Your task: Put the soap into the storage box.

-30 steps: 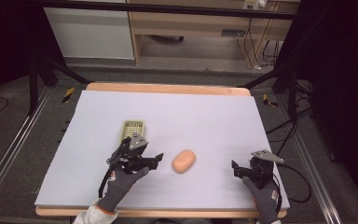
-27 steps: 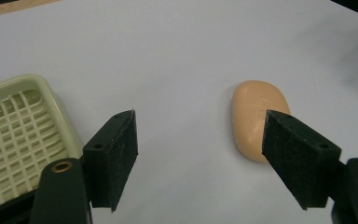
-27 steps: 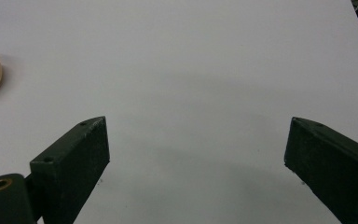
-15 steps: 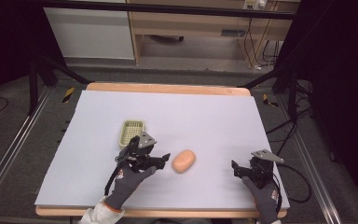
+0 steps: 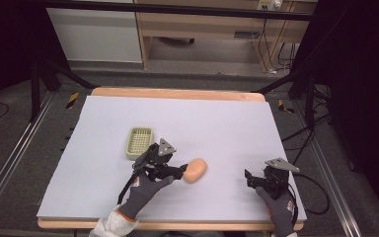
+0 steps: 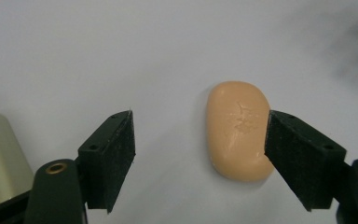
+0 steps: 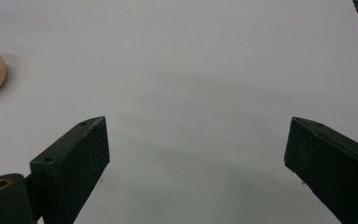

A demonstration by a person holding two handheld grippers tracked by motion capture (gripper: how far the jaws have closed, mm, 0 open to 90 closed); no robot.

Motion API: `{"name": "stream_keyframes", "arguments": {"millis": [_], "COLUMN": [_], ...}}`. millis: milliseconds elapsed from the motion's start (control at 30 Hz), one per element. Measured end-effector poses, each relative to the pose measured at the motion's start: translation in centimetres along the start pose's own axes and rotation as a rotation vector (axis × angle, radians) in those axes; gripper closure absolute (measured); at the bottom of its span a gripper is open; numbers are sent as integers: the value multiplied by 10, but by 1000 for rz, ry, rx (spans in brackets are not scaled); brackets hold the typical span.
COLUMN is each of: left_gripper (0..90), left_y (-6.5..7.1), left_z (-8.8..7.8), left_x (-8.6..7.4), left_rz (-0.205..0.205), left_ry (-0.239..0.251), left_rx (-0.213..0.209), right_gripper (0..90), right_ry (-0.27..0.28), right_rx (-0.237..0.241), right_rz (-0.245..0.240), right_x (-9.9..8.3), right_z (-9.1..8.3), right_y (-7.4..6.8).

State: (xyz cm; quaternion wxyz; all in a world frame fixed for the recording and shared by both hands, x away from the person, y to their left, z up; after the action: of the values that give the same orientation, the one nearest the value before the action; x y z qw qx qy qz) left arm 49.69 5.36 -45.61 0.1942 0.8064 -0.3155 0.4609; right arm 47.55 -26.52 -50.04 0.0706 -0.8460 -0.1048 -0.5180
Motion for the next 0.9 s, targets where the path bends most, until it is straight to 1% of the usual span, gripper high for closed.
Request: {"name": "stream_keyframes", "arguments": {"millis": [133, 167, 200, 400, 533, 600, 667, 900], "left_gripper": [236, 235, 234, 227, 223, 222, 220, 211], "left_y": [3, 5, 6, 11, 14, 15, 17, 19], "left_z": [3, 5, 6, 15, 21, 22, 27, 37], "left_x": [1, 2, 3, 4, 4, 4, 4, 0], "left_rz": [8, 17, 14, 31, 44, 47, 49, 58], "left_ry": [-7, -15, -16, -43, -58, -63, -72, -99], "left_rx": [-4, -7, -8, -20, -20, -20, -29, -25], "right_gripper": [69, 69, 69, 69, 69, 69, 69, 69], "right_ry": [-2, -2, -2, -4, -5, -5, -5, -5], "right_rx": [1, 0, 1, -3, -2, -2, -3, -2], "right_rz": [2, 3, 3, -3, 0, -2, -6, -7], "right_x": [0, 0, 0, 0, 0, 0, 0, 0], "right_z": [0, 1, 1, 1, 1, 1, 1, 1], "right_y": [0, 0, 0, 0, 0, 0, 0, 0]}}
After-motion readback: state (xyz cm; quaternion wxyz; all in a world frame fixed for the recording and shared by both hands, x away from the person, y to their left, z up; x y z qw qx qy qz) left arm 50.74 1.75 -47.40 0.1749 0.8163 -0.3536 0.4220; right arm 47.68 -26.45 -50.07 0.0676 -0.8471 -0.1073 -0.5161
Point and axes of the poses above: each handheld gripper's, and its own axes: z roughly forward along the jaws, x roughly out of its top, y roughly to its right, the point moved 5 cm from there along z, roughly forward along the jaws, and after that the axes turned 10 degrees about y, right-handed, at the moved point
